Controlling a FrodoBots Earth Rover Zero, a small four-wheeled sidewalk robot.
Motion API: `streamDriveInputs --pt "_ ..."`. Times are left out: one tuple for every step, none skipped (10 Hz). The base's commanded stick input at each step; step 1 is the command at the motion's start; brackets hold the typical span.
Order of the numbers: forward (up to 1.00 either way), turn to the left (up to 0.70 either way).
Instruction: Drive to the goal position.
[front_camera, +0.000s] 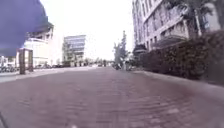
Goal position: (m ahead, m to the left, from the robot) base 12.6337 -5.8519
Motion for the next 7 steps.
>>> streamDriveInputs --pt "0.7 0.0" --pt "0.7 0.0" --pt "0.7 0.0" --pt "0.7 0.0" --pt "0.7 0.0" --pt "0.7 0.0" --pt "0.7 0.0"
